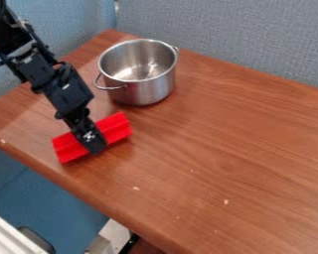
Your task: Move the red object from the metal pot to the table
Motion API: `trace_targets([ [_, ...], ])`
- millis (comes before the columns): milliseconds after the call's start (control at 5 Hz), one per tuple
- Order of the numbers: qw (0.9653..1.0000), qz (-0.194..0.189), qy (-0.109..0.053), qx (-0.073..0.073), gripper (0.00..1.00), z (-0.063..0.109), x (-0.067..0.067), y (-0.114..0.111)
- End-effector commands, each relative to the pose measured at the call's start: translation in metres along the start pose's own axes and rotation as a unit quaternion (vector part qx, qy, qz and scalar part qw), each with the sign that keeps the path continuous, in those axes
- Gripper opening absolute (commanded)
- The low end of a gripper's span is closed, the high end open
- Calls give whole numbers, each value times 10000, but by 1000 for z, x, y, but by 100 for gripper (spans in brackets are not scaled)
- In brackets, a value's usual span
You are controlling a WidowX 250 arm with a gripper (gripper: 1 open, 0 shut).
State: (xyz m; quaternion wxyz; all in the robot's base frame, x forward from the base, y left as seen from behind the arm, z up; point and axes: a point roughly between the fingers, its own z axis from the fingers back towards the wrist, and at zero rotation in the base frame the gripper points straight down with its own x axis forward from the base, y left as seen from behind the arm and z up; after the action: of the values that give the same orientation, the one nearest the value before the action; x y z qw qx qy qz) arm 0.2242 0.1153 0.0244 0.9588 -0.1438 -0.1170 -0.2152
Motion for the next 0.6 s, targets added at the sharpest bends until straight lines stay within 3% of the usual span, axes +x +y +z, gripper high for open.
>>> trace_targets([
  [0,9999,-18,101,40,100,7,-1,-6],
  [400,9996,-51,204,192,100,25,7,-8],
])
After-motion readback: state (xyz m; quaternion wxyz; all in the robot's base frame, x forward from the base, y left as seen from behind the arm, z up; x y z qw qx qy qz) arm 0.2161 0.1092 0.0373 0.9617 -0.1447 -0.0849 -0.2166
